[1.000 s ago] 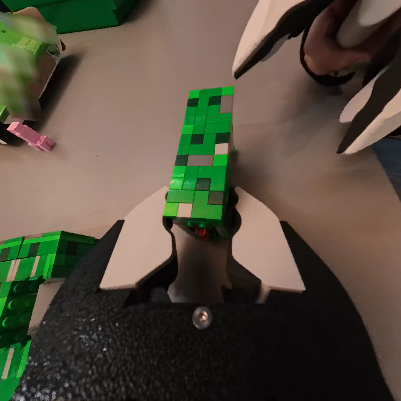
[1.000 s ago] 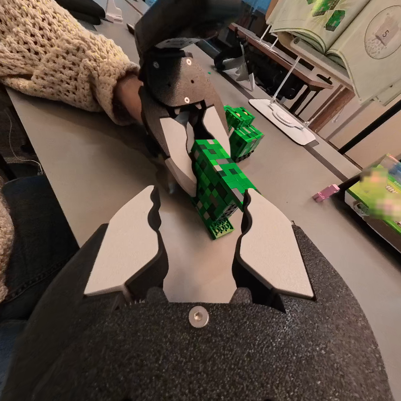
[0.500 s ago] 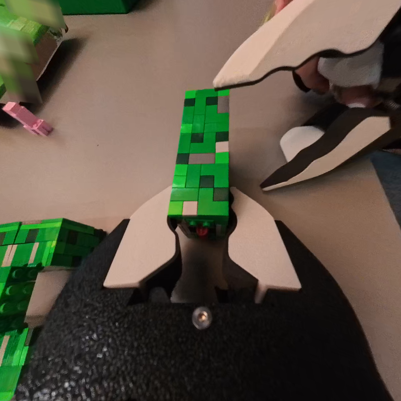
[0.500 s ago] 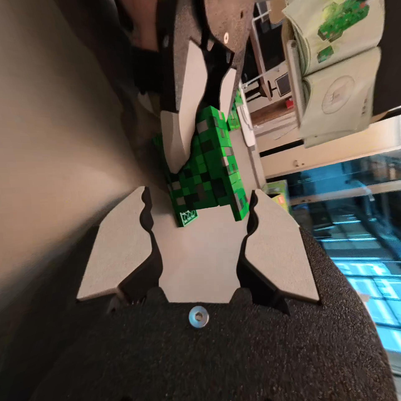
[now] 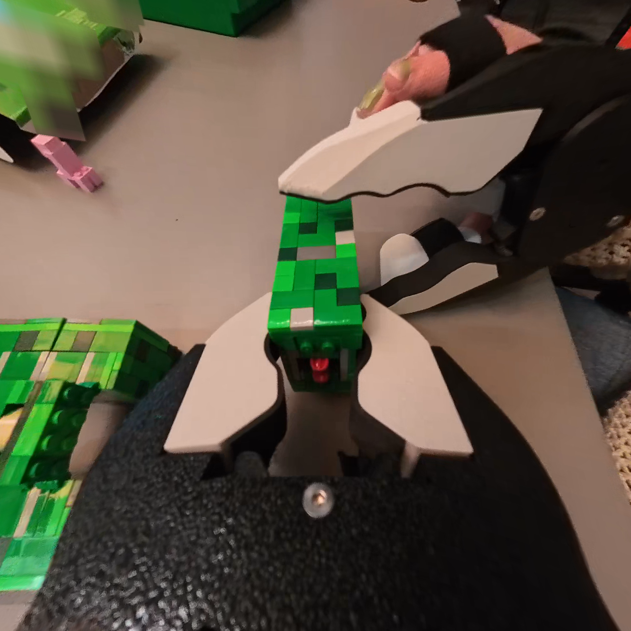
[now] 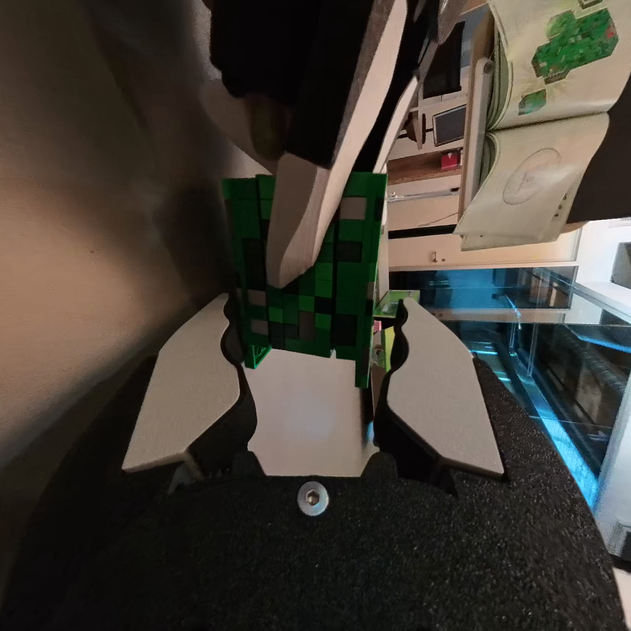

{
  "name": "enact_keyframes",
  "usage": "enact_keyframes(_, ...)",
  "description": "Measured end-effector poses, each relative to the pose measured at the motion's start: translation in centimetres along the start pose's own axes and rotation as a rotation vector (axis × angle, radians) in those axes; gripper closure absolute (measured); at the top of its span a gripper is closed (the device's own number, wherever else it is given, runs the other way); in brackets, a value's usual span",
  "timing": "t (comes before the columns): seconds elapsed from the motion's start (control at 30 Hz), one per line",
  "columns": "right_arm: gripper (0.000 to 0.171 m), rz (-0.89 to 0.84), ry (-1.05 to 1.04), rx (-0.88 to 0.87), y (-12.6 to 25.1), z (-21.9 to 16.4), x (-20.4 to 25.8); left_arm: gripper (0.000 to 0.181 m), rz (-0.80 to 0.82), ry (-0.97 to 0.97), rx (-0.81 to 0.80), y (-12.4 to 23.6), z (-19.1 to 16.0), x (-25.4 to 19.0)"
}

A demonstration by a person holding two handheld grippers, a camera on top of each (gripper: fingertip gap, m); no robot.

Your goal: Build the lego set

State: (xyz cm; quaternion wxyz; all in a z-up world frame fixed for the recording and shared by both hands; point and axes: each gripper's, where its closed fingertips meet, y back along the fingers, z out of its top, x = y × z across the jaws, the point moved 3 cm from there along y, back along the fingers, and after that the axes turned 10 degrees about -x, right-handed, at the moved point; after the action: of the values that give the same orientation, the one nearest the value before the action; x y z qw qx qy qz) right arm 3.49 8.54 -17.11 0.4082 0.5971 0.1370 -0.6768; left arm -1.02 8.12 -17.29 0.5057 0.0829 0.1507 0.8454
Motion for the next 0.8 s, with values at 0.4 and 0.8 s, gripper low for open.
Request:
enact_keyframes(0.4, 0.098, 0.025, 0.005, 0.043, -0.7, -0.2, 0.2, 0.141, 0.003, 0.046, 0.003, 0.1, -0.3, 0.6)
enact_keyframes(0.8, 0.099, 0.037, -0.049, 0.026, -0.5, -0.4, 0.0, 0.115, 0.003, -0.067, -0.028, 1.4, 0.2, 0.1)
